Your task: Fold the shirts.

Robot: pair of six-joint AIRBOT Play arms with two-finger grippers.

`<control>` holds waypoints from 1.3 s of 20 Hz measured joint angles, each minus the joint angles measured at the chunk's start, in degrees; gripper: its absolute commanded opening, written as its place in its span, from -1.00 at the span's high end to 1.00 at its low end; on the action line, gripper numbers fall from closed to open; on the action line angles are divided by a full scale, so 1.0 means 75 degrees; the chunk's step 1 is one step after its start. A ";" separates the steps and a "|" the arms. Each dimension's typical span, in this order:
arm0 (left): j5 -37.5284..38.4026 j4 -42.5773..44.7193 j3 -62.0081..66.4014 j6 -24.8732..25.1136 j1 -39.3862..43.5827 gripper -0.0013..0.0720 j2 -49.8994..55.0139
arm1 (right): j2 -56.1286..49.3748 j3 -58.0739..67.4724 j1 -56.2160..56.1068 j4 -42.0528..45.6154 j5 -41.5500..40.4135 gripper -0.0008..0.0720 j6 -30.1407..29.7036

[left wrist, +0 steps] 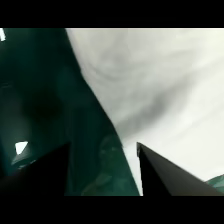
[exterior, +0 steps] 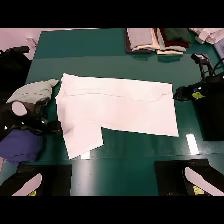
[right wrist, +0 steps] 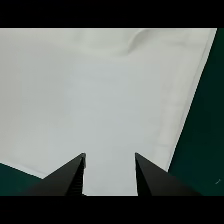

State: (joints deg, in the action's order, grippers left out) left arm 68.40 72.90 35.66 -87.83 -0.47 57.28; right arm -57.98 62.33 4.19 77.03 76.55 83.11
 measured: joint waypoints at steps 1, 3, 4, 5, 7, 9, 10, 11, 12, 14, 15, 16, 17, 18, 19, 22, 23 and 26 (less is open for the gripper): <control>-0.0187 -0.0283 -0.0277 0.0006 0.0000 -0.39 -0.0076 | 0.0041 -0.0032 0.0000 -0.0035 0.0006 -0.03 -0.0006; -0.0533 -0.0871 -0.0647 0.0122 0.0000 -0.39 -0.0172 | 0.0090 -0.0079 0.0003 -0.0073 0.0006 -0.03 -0.0009; -0.0656 -0.1166 -0.0758 0.0216 0.0000 -0.38 -0.0210 | 0.0108 -0.0090 0.0003 -0.0093 0.0003 -0.03 -0.0009; -0.0787 -0.1437 -0.0851 0.0300 0.0020 -0.38 -0.0233 | 0.0119 -0.0102 0.0003 -0.0108 0.0003 -0.03 -0.0012; -0.1043 -0.1746 -0.0970 0.0417 0.0114 0.75 -0.0251 | 0.0137 -0.0114 0.0009 -0.0117 0.0017 -0.03 -0.0012; -0.1224 -0.1894 -0.0982 0.0501 0.0160 0.90 -0.0262 | 0.0143 -0.0131 0.0061 -0.0131 0.0146 -0.03 -0.0055; -0.1265 -0.1964 -0.0924 0.0536 0.0184 0.90 -0.0265 | 0.0160 -0.0175 0.0149 -0.0131 0.0259 -0.03 -0.0105; -0.1244 -0.1973 -0.0831 0.0571 0.0192 0.90 -0.0268 | 0.0198 -0.0289 0.0289 -0.0131 0.0391 -0.03 -0.0143; -0.1227 -0.1976 -0.0702 0.0615 0.0201 0.90 -0.0274 | 0.0277 -0.0501 0.0519 -0.0114 0.0516 -0.04 -0.0178; -0.1119 -0.1953 -0.0469 0.0682 0.0207 0.90 -0.0277 | 0.0463 -0.1172 0.1230 -0.0047 0.0702 -0.62 -0.0300; -0.1064 -0.1935 -0.0373 0.0723 0.0210 0.90 -0.0277 | 0.0539 -0.1582 0.1682 0.0000 0.0799 -0.62 -0.0361; -0.1032 -0.1935 -0.0306 0.0766 0.0221 0.90 -0.0277 | 0.0577 -0.2049 0.2212 0.0012 0.0842 -0.60 -0.0411; -0.0997 -0.1929 -0.0254 0.0810 0.0221 0.90 -0.0277 | 0.0565 -0.2468 0.2699 -0.0006 0.0874 -0.55 -0.0484; -0.0973 -0.1918 -0.0219 0.0845 0.0221 0.90 -0.0277 | 0.0498 -0.2900 0.3214 -0.0134 0.0886 -0.42 -0.0577; -0.0965 -0.1912 -0.0192 0.0880 0.0221 0.90 -0.0274 | 0.0408 -0.3255 0.3599 -0.0303 0.0871 -0.41 -0.0682; -0.0938 -0.1903 -0.0149 0.0950 0.0221 0.90 -0.0277 | 0.0023 -0.4068 0.4246 -0.1049 0.0484 -0.40 -0.0938; -0.0933 -0.1897 -0.0143 0.0959 0.0221 0.90 -0.0277 | -0.0114 -0.4199 0.4264 -0.1274 0.0347 -0.28 -0.0994; -0.0930 -0.1886 -0.0128 0.0991 0.0221 0.90 -0.0277 | -0.0530 -0.4275 0.3794 -0.1798 0.0012 0.45 -0.1075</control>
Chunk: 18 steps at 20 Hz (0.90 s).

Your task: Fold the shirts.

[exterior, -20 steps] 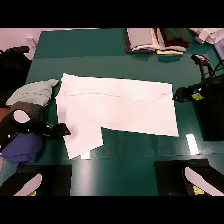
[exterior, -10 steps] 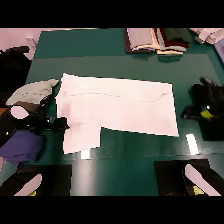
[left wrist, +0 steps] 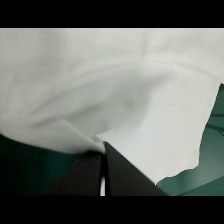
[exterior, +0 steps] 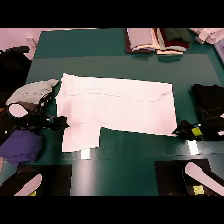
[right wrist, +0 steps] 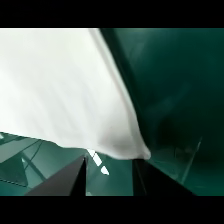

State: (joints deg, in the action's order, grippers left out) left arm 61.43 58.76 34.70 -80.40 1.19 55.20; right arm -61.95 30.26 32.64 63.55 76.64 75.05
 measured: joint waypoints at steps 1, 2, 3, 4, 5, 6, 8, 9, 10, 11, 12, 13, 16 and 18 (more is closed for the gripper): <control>0.0003 0.0003 0.0000 0.0026 0.0000 0.90 0.0000 | -0.0111 0.0058 -0.0245 -0.0079 -0.0149 0.63 -0.0026; 0.0009 0.0032 0.0006 0.0052 0.0000 0.90 0.0000 | -0.0195 0.0143 -0.0527 -0.0093 -0.0286 0.85 -0.0035; 0.0015 0.0093 0.0012 0.0076 0.0000 0.90 -0.0003 | -0.0256 0.0242 -0.0781 -0.0087 -0.0431 0.94 -0.0047; 0.0052 0.0181 0.0029 0.0082 0.0000 0.90 -0.0029 | -0.0297 0.0364 -0.1037 -0.0070 -0.0542 0.94 -0.0055; 0.0108 0.0277 0.0047 0.0076 0.0000 0.90 -0.0128 | -0.0312 0.0481 -0.1253 -0.0017 -0.0638 0.94 -0.0058; 0.0146 0.0391 0.0055 0.0041 0.0000 0.90 -0.0306 | -0.0280 0.0600 -0.1451 0.0096 -0.0653 0.94 -0.0050; 0.0315 0.0697 0.0070 -0.0157 0.0000 0.90 -0.0845 | -0.0079 0.0825 -0.1763 0.0423 -0.0557 0.94 0.0041; 0.0513 0.0842 0.0073 -0.0280 0.0000 0.90 -0.1160 | 0.0117 0.0930 -0.1883 0.0679 -0.0446 0.94 0.0099; 0.0816 0.0956 0.0079 -0.0382 0.0000 0.90 -0.1524 | 0.0344 0.1035 -0.1970 0.0901 -0.0315 0.94 0.0128; 0.1145 0.1023 0.0079 -0.0475 0.0003 0.90 -0.1874 | 0.0606 0.1134 -0.2031 0.1148 -0.0152 0.94 0.0175; 0.1533 0.1078 0.0082 -0.0580 0.0006 0.90 -0.2241 | 0.0909 0.1241 -0.2072 0.1431 0.0055 0.94 0.0242; 0.1888 0.1105 0.0087 -0.0676 0.0006 0.90 -0.2553 | 0.1221 0.1346 -0.2098 0.1693 0.0265 0.94 0.0294; 0.2704 0.1093 0.0204 -0.0883 0.0006 0.90 -0.3147 | 0.2014 0.1658 -0.2151 0.2171 0.0694 0.94 0.0388; 0.2824 0.1081 0.0402 -0.0906 0.0006 0.90 -0.3220 | 0.2232 0.1958 -0.2180 0.2305 0.0790 0.94 0.0458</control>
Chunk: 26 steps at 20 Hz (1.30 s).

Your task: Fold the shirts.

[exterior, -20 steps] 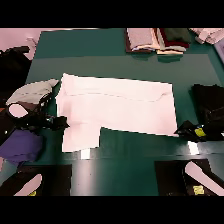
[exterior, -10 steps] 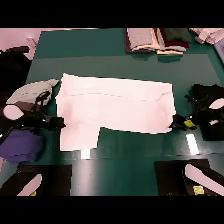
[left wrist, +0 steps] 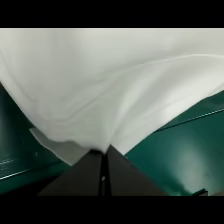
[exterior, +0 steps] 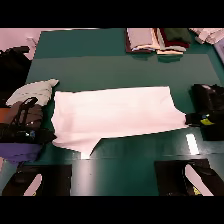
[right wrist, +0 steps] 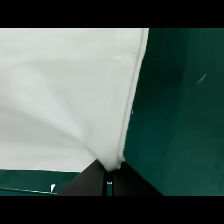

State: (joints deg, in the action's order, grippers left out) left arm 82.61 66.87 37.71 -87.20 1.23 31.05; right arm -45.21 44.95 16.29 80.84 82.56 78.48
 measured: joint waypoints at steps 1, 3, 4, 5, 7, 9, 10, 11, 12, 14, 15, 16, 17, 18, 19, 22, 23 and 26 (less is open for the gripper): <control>-0.0067 0.0000 0.0125 0.0003 0.0000 0.90 0.0055 | -0.0026 0.0204 0.0000 0.0035 0.0003 0.95 0.0038; -0.0437 0.0038 0.0434 0.0073 0.0000 0.90 0.0405 | -0.0347 0.0656 -0.0009 0.0006 -0.0017 0.94 0.0076; -0.0694 0.0102 0.0612 0.0154 0.0000 0.90 0.0691 | -0.0586 0.0906 -0.0012 -0.0067 -0.0087 0.94 0.0096; -0.0962 0.0169 0.0799 0.0227 0.0000 0.90 0.1005 | -0.0906 0.1189 -0.0015 -0.0163 -0.0175 0.94 0.0119; -0.1623 0.0344 0.1250 0.0338 0.0000 0.90 0.1883 | -0.1626 0.1778 -0.0023 -0.0353 -0.0353 0.94 0.0187; -0.2183 0.0458 0.1702 0.0405 0.0000 0.90 0.2806 | -0.2407 0.2375 -0.0082 -0.0452 -0.0449 0.94 0.0274; -0.2445 0.0501 0.1950 0.0423 0.0003 0.90 0.3302 | -0.2809 0.2684 -0.0149 -0.0522 -0.0493 0.94 0.0315; -0.2661 0.0530 0.2174 0.0440 0.0000 0.90 0.3742 | -0.3182 0.2967 -0.0239 -0.0527 -0.0501 0.94 0.0358; -0.2841 0.0565 0.2398 0.0458 0.0003 0.90 0.4182 | -0.3544 0.3246 -0.0347 -0.0542 -0.0545 0.94 0.0417; -0.3133 0.0627 0.2748 0.0469 0.0003 0.89 0.4878 | -0.4249 0.3800 -0.0574 -0.0574 -0.0571 0.94 0.0516; -0.3264 0.0629 0.2894 0.0475 0.0000 0.82 0.5129 | -0.4587 0.4077 -0.0682 -0.0592 -0.0580 0.89 0.0557; -0.3360 0.0629 0.2999 0.0493 0.0003 0.02 0.5304 | -0.4876 0.4325 -0.0749 -0.0618 -0.0577 0.45 0.0609; -0.3450 0.0647 0.3101 0.0490 0.0000 -0.54 0.5441 | -0.5149 0.4587 -0.0799 -0.0676 -0.0577 -0.09 0.0638; -0.3494 0.0656 0.3191 0.0478 -0.0006 -0.52 0.5534 | -0.5388 0.4835 -0.0816 -0.0801 -0.0580 -0.25 0.0638; -0.3512 0.0650 0.3302 0.0449 -0.0006 -0.52 0.5607 | -0.5575 0.5056 -0.0816 -0.0997 -0.0580 -0.26 0.0627; -0.3314 0.0632 0.3745 0.0344 -0.0003 -0.05 0.5709 | -0.5878 0.5543 -0.0539 -0.1702 -0.0530 -0.29 0.0248; -0.3194 0.0632 0.3896 0.0332 -0.0006 0.58 0.5706 | -0.5898 0.5572 -0.0396 -0.1874 -0.0478 -0.55 0.0093; -0.2973 0.0545 0.4141 0.0315 0.0000 0.90 0.5642 | -0.5863 0.5214 0.0268 -0.2168 -0.0335 -0.67 -0.0329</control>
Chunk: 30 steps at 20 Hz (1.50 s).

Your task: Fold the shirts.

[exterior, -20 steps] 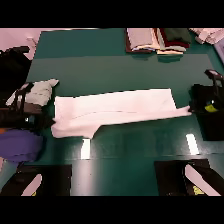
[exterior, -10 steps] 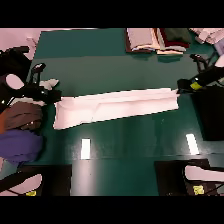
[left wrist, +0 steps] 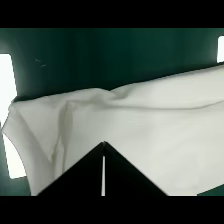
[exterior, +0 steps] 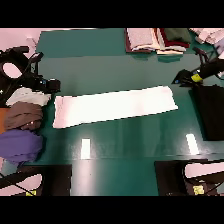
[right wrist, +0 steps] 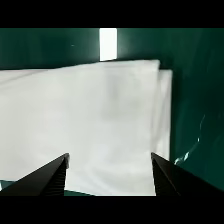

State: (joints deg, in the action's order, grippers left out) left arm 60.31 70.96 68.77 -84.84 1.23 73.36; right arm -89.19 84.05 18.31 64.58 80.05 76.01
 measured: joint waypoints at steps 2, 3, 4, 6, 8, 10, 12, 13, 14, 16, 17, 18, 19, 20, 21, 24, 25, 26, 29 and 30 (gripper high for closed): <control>0.0085 -0.0157 0.0070 -0.0020 0.0047 0.90 -0.0032 | -0.0026 -0.0455 0.0484 -0.0154 0.0058 -0.68 -0.0274; 0.0111 -0.0268 0.0096 -0.0023 0.0140 0.90 -0.0044 | -0.0093 -0.0676 0.0697 -0.0224 0.0073 -0.68 -0.0417; 0.0122 -0.0323 0.0111 -0.0023 0.0265 0.90 -0.0050 | -0.0195 -0.0912 0.0909 -0.0411 0.0073 -0.68 -0.0580; 0.0105 -0.0408 0.0128 -0.0041 0.0609 0.90 -0.0055 | -0.0463 -0.1279 0.1183 -0.0836 0.0064 -0.68 -0.0848; 0.0035 -0.0463 0.0134 -0.0117 0.0997 0.90 -0.0052 | -0.0764 -0.1486 0.1285 -0.1285 0.0015 -0.68 -0.1055; -0.0061 -0.0478 0.0137 -0.0248 0.1402 0.90 0.0000 | -0.1023 -0.1588 0.1236 -0.1687 0.0015 -0.67 -0.1218; -0.0189 -0.0516 0.0143 -0.0358 0.1827 0.90 0.0125 | -0.1233 -0.1647 0.1046 -0.2031 -0.0015 -0.30 -0.1361; -0.0254 -0.0519 0.0143 -0.0428 0.2020 0.90 0.0201 | -0.1294 -0.1661 0.0935 -0.2046 -0.0125 0.20 -0.1448; -0.0361 -0.0522 0.0143 -0.0501 0.2224 0.90 0.0300 | -0.1332 -0.1693 0.0831 -0.2063 -0.0251 0.66 -0.1559; -0.0629 -0.0595 0.0152 -0.0592 0.2614 0.90 0.0548 | -0.1256 -0.1711 0.0650 -0.2017 -0.0425 0.94 -0.1813; -0.0793 -0.0659 0.0181 -0.0621 0.2792 0.90 0.0711 | -0.1134 -0.1711 0.0612 -0.2055 -0.0513 0.94 -0.1926; -0.0935 -0.0737 0.0254 -0.0638 0.2975 0.90 0.0930 | -0.0950 -0.1708 0.0574 -0.2113 -0.0554 0.94 -0.2011; -0.1072 -0.0801 0.0364 -0.0656 0.3139 0.90 0.1169 | -0.0743 -0.1684 0.0539 -0.2159 -0.0565 0.94 -0.2078; -0.1148 -0.0883 0.0522 -0.0662 0.3305 0.90 0.1434 | -0.0501 -0.1612 0.0504 -0.2168 -0.0571 0.94 -0.2116; -0.1233 -0.0938 0.0746 -0.0667 0.3477 0.90 0.1763 | -0.0242 -0.1489 0.0458 -0.2200 -0.0554 0.94 -0.2130; -0.1381 -0.1037 0.1553 -0.0682 0.3908 0.90 0.2757 | 0.0481 -0.0927 0.0137 -0.2238 -0.0344 0.94 -0.1903; -0.1381 -0.1058 0.1856 -0.0685 0.4036 0.90 0.3098 | 0.0702 -0.0676 -0.0047 -0.2256 -0.0271 0.94 -0.1751; -0.1419 -0.1081 0.2154 -0.0685 0.4144 0.90 0.3407 | 0.0874 -0.0443 -0.0245 -0.2256 -0.0181 0.94 -0.1594; -0.1457 -0.1192 0.2827 -0.0705 0.4348 0.90 0.4132 | 0.1253 0.0239 -0.0962 -0.2267 -0.0067 0.94 -0.1151; -0.1483 -0.1239 0.2990 -0.0708 0.4377 0.90 0.4310 | 0.1326 0.0460 -0.1236 -0.2267 -0.0017 0.94 -0.1000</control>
State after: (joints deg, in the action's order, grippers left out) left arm 49.19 61.67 91.20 -90.15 34.06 105.69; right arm -79.24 87.50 9.04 47.57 79.92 68.51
